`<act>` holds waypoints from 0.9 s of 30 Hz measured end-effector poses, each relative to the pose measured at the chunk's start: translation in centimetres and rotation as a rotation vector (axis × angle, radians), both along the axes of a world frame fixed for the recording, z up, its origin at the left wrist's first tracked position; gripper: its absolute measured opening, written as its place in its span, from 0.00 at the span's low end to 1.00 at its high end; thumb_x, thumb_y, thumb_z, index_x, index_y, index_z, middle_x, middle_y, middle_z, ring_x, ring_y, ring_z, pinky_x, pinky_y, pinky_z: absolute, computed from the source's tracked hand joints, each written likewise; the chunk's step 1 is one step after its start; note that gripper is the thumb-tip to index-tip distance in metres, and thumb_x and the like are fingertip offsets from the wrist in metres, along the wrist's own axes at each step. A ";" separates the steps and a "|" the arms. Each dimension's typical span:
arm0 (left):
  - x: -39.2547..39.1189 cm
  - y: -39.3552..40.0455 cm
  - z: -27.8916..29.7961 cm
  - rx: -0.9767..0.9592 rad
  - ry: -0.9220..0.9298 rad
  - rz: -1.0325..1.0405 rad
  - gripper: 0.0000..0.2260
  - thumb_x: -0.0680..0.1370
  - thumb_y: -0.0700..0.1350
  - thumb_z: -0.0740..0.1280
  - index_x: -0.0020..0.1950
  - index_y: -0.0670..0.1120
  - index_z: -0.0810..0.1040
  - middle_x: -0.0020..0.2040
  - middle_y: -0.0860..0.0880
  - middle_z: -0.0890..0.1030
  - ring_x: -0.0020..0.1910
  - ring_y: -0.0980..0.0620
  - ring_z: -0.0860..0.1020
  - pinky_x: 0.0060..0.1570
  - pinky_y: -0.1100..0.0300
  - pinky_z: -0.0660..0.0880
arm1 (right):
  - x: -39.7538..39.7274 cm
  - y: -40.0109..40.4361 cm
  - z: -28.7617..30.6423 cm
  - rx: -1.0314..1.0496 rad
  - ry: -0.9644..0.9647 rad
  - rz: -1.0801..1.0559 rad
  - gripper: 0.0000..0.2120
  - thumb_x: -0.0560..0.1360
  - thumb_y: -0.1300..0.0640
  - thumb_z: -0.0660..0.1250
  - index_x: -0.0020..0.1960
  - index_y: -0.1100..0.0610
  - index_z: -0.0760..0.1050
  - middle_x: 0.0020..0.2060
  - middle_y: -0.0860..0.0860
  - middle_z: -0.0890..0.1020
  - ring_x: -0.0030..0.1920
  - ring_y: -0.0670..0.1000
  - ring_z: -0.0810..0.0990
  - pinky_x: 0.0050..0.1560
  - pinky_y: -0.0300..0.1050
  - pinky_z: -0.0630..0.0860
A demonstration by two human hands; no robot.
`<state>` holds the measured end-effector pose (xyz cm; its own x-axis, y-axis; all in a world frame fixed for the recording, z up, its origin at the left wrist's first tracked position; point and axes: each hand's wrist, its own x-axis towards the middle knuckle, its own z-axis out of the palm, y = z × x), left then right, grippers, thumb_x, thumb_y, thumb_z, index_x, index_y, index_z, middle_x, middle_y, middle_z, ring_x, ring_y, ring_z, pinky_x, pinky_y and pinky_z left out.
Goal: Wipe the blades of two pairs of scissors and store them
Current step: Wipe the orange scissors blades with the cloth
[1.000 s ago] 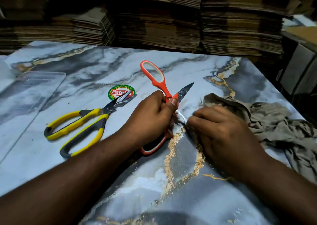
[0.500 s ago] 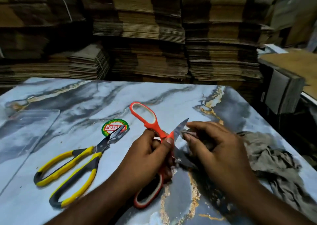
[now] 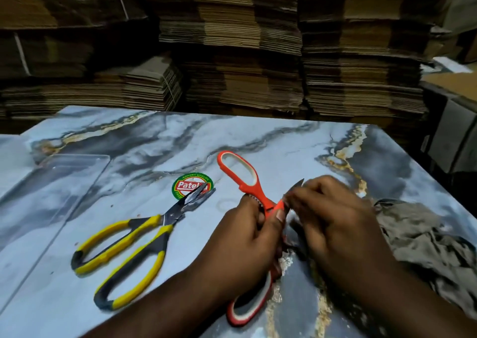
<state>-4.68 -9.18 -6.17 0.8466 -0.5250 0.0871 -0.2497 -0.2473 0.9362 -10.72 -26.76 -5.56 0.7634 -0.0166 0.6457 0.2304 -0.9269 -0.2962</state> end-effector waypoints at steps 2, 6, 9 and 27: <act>0.0 -0.1 0.0 0.016 -0.005 0.020 0.14 0.84 0.58 0.64 0.49 0.48 0.74 0.38 0.50 0.85 0.37 0.52 0.84 0.47 0.38 0.79 | 0.4 0.0 0.4 0.035 0.007 -0.060 0.08 0.79 0.61 0.68 0.54 0.54 0.84 0.43 0.49 0.76 0.43 0.52 0.77 0.42 0.53 0.76; 0.0 0.0 0.1 0.022 -0.044 0.009 0.12 0.85 0.56 0.63 0.49 0.49 0.74 0.37 0.50 0.84 0.36 0.53 0.83 0.45 0.39 0.79 | -0.6 1.4 0.1 0.043 0.038 -0.017 0.09 0.79 0.58 0.70 0.56 0.54 0.86 0.42 0.49 0.78 0.42 0.50 0.78 0.43 0.46 0.74; 0.0 0.0 0.1 0.025 -0.042 0.007 0.13 0.85 0.57 0.63 0.50 0.49 0.74 0.38 0.49 0.84 0.37 0.51 0.83 0.45 0.39 0.79 | 0.8 -0.5 0.7 0.119 0.017 -0.133 0.06 0.80 0.61 0.73 0.54 0.53 0.87 0.42 0.45 0.78 0.42 0.44 0.76 0.44 0.32 0.69; 0.1 0.1 0.1 0.072 -0.115 -0.014 0.12 0.84 0.59 0.62 0.49 0.52 0.72 0.38 0.54 0.84 0.36 0.56 0.81 0.43 0.43 0.79 | 1.1 1.1 1.7 0.092 0.075 -0.184 0.07 0.77 0.62 0.71 0.49 0.53 0.85 0.43 0.46 0.78 0.44 0.47 0.76 0.45 0.45 0.75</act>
